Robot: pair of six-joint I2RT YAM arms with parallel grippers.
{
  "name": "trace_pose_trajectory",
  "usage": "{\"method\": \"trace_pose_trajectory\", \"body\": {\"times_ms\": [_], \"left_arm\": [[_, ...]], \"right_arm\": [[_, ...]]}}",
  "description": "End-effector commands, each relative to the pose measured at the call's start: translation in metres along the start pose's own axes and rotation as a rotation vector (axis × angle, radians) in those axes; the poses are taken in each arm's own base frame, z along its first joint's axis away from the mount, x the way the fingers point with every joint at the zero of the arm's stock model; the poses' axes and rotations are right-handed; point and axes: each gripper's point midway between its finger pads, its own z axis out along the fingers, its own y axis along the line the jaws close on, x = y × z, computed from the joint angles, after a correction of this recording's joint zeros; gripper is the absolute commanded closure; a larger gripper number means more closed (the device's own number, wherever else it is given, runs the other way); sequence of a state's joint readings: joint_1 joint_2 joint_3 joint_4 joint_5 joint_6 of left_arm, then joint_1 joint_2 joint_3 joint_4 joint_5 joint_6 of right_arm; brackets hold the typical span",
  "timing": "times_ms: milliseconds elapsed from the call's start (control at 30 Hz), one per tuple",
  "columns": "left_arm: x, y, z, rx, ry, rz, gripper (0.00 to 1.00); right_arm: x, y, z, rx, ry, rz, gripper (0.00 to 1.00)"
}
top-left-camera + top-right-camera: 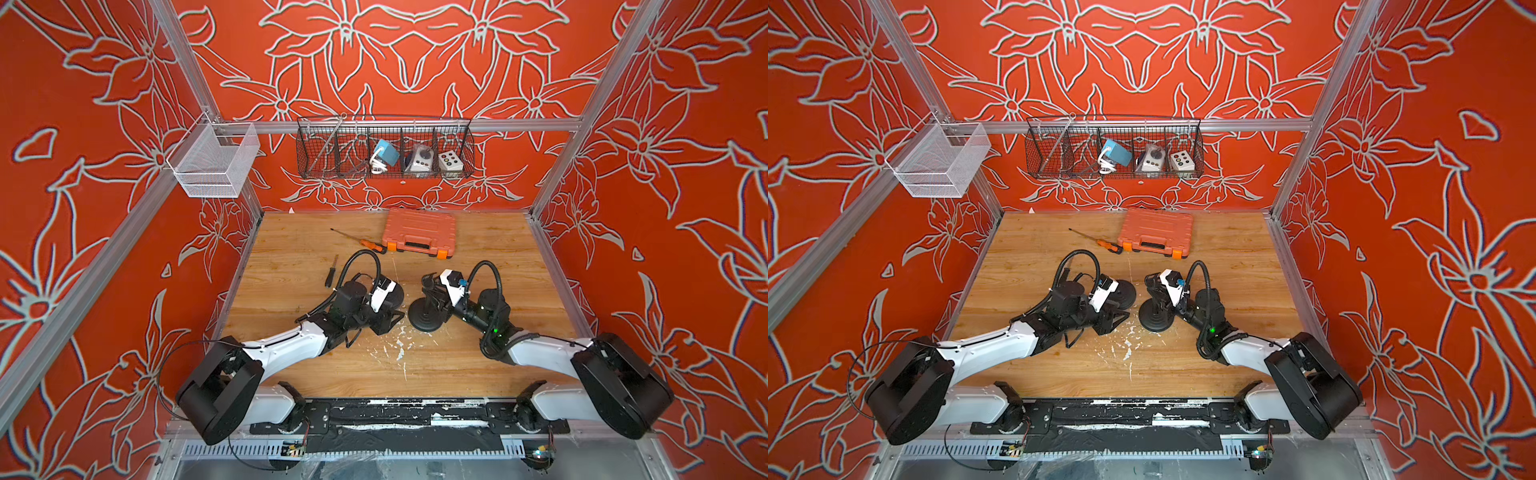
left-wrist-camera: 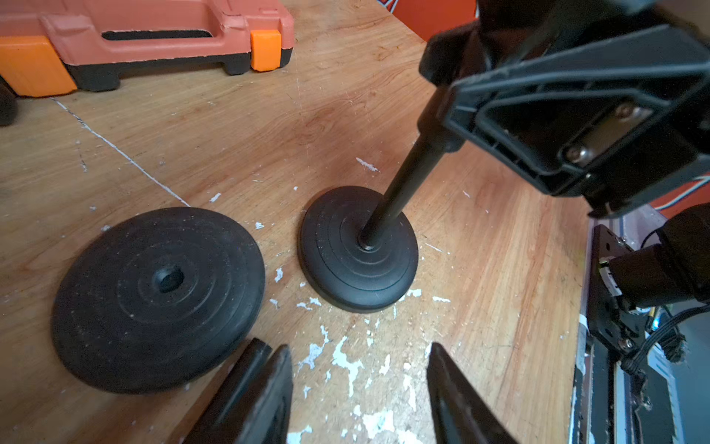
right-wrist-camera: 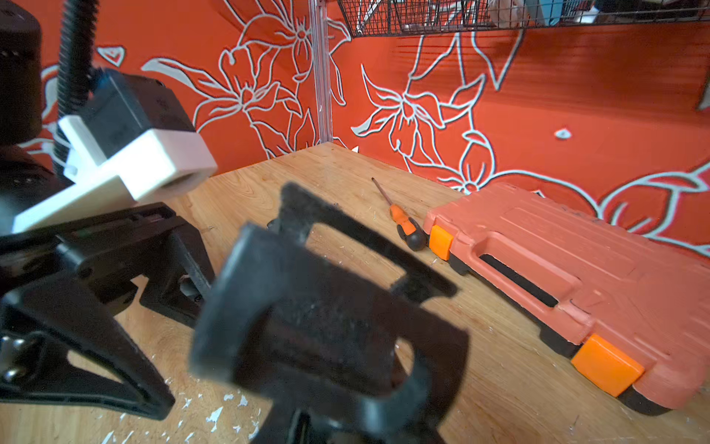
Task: Assemble a microphone stand
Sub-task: Move the microphone stand base to the center of the board.
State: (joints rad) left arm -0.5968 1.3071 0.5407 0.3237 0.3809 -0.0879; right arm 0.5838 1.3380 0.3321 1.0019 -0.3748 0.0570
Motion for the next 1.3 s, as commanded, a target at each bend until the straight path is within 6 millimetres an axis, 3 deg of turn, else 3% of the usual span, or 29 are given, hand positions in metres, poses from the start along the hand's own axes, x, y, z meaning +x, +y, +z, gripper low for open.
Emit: {"method": "trace_pose_trajectory", "body": {"times_ms": [0, 400, 800, 967, 1267], "left_arm": [[-0.001, -0.004, 0.003, 0.019, -0.014, 0.030, 0.45], [0.004, -0.008, 0.007, 0.058, -0.010, 0.069, 0.45], [0.005, -0.017, 0.007, 0.087, -0.035, 0.097, 0.46], [0.003, -0.024, 0.014, 0.101, -0.040, 0.130, 0.47], [-0.003, -0.028, 0.020, 0.125, -0.049, 0.138, 0.48]], "right_arm": [[-0.002, -0.003, -0.004, 0.031, -0.035, -0.054, 1.00], [0.013, -0.005, -0.003, 0.047, -0.005, -0.103, 1.00], [0.035, 0.001, -0.007, 0.035, -0.041, -0.031, 1.00], [0.043, -0.015, -0.013, 0.162, -0.021, 0.040, 1.00], [0.064, -0.025, -0.016, 0.323, 0.153, 0.024, 1.00]]}}
